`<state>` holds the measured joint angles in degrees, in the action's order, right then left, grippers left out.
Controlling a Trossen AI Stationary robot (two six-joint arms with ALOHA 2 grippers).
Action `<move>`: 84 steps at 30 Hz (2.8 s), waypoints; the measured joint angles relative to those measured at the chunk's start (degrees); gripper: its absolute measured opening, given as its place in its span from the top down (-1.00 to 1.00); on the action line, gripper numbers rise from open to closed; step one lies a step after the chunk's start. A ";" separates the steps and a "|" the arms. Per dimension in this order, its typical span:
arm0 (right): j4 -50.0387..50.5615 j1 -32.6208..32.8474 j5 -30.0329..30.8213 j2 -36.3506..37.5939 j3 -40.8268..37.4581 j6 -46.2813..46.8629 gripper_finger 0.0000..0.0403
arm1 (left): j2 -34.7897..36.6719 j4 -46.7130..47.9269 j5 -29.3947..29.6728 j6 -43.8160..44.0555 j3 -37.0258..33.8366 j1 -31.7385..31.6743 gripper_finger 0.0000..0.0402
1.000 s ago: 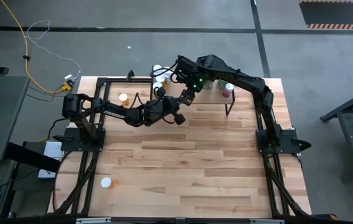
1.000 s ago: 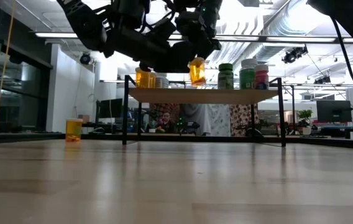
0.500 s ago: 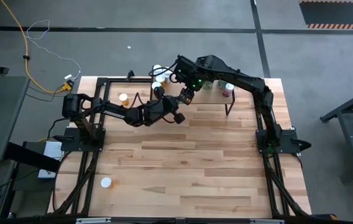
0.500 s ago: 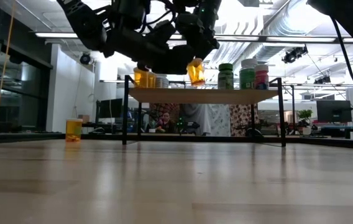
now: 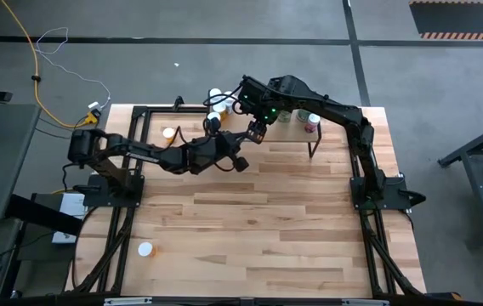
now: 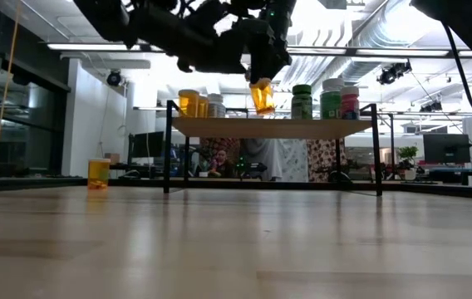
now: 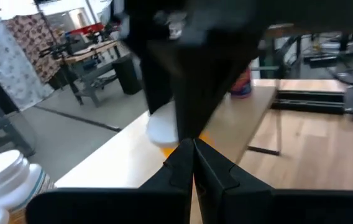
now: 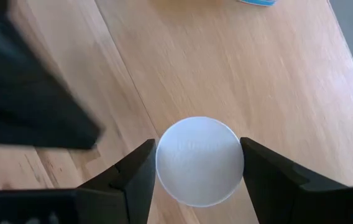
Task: Pick and place medicine bottles onto shelf by color
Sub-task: Put the orange pill bottle on the shelf
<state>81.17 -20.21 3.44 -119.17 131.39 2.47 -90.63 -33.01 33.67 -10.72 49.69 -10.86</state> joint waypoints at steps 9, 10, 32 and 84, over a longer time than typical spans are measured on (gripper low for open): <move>-0.17 -0.02 0.00 0.00 0.00 -2.49 0.02 | 8.52 10.52 -0.02 0.02 0.00 5.33 1.00; -0.37 -0.02 0.00 0.00 0.00 -2.56 0.02 | 9.85 12.10 -0.02 0.08 0.00 6.24 1.00; -18.46 0.11 -5.45 -0.03 -0.19 -3.99 0.02 | 35.67 -3.51 -1.09 11.05 -23.55 22.74 1.00; -28.63 -0.79 -2.60 -1.78 -7.63 -2.33 0.02 | 37.18 -4.13 -1.53 10.54 -23.63 24.56 1.00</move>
<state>52.53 -20.99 0.85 -120.96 123.76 0.14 -53.45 -37.14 32.14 -0.19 26.06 13.70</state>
